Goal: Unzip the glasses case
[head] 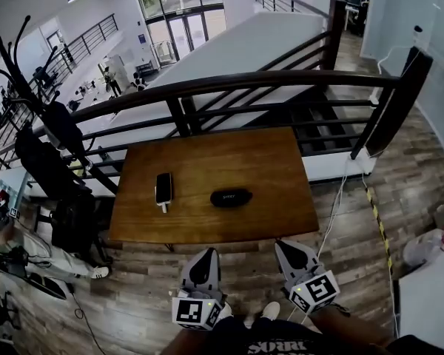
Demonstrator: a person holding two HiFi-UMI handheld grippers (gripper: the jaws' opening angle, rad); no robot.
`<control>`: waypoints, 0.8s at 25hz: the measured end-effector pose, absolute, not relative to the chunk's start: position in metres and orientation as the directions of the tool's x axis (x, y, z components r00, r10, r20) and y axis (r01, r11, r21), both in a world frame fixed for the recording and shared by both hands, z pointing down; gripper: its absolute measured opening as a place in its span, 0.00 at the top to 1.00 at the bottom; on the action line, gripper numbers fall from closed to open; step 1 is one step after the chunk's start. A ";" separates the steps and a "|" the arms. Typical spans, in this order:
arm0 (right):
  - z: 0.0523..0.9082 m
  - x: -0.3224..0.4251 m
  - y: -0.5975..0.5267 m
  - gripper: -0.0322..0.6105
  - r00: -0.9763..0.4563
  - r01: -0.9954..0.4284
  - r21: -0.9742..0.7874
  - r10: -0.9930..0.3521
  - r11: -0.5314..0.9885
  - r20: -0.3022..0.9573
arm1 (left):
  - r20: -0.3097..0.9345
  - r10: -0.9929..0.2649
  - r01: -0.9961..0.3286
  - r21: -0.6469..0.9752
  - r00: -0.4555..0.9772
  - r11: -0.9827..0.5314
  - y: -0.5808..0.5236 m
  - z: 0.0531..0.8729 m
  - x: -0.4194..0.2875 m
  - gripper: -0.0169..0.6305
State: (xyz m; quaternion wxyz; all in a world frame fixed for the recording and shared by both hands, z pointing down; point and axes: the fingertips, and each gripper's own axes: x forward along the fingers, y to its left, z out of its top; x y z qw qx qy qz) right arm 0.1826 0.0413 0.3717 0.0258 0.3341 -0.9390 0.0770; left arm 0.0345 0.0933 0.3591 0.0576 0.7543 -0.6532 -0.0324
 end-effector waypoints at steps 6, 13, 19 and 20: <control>0.360 0.165 0.051 0.95 -0.763 -0.646 -0.114 -0.642 0.755 0.072 | 0.028 -0.985 -0.978 0.132 0.168 -0.163 0.095 0.364 0.026 0.97; 0.354 0.143 0.061 0.95 -0.749 -0.663 -0.092 -0.657 0.743 0.086 | 0.007 -0.979 -0.966 0.162 0.205 -0.202 0.091 0.354 0.012 0.97; 0.349 0.135 0.064 0.95 -0.729 -0.684 -0.081 -0.676 0.725 0.110 | -0.003 -0.969 -0.955 0.168 0.246 -0.243 0.093 0.351 0.011 0.97; 0.349 0.134 0.065 0.95 -0.727 -0.687 -0.082 -0.677 0.723 0.114 | -0.005 -0.968 -0.955 0.164 0.250 -0.248 0.094 0.351 0.010 0.97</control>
